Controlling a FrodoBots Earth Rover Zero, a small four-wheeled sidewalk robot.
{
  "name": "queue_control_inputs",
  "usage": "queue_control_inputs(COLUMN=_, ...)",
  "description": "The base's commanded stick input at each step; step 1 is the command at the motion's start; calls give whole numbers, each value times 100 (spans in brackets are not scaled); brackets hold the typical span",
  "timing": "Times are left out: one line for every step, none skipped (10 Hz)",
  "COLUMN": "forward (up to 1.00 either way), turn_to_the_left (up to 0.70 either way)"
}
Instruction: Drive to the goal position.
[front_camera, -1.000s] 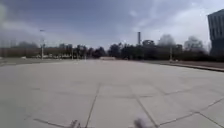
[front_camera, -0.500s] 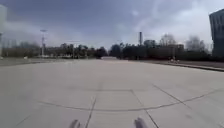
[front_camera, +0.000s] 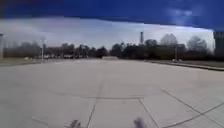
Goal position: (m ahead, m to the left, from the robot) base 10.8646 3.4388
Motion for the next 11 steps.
queue_control_inputs(forward=85, turn_to_the_left=0)
queue_control_inputs(forward=85, turn_to_the_left=0)
queue_control_inputs(forward=85, turn_to_the_left=0)
queue_control_inputs(forward=85, turn_to_the_left=0)
queue_control_inputs(forward=85, turn_to_the_left=0)
queue_control_inputs(forward=85, turn_to_the_left=0)
queue_control_inputs(forward=85, turn_to_the_left=0)
queue_control_inputs(forward=85, turn_to_the_left=0)
queue_control_inputs(forward=85, turn_to_the_left=0)
queue_control_inputs(forward=85, turn_to_the_left=0)
queue_control_inputs(forward=85, turn_to_the_left=0)
